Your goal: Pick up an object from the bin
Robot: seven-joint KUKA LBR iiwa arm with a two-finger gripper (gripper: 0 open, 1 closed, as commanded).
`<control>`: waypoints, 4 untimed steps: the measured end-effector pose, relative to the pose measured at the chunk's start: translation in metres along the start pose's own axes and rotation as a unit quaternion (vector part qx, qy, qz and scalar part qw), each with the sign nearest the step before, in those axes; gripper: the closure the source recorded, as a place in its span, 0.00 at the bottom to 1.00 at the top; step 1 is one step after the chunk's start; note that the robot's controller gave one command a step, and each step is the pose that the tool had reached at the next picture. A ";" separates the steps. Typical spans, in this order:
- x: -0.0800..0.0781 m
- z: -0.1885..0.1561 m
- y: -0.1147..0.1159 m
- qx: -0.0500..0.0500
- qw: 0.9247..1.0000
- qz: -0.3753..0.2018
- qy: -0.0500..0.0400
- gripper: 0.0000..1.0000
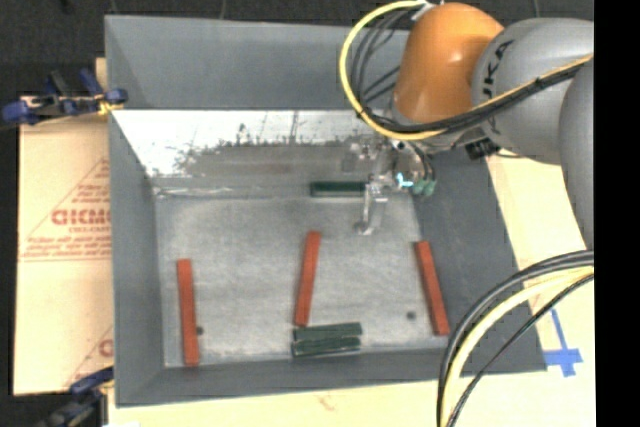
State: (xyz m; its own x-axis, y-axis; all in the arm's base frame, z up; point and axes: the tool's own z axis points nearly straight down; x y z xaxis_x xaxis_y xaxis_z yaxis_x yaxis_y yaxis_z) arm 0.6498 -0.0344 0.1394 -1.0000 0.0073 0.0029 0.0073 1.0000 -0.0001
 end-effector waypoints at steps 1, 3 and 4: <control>0.006 0.071 -0.001 0.000 1.000 0.002 -0.004 0.00; 0.074 0.063 0.129 -0.001 0.999 -0.043 -0.001 0.00; 0.030 0.063 0.026 0.002 1.000 0.001 -0.005 0.00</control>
Offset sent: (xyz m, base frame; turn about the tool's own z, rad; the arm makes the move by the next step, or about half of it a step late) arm -0.0073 -0.0003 -0.0694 0.0059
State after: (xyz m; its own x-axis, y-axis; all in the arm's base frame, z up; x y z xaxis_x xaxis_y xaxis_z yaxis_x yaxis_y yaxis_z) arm 0.6198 -0.0078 0.0762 -0.9999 0.0090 -0.0075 0.0091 1.0000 -0.0034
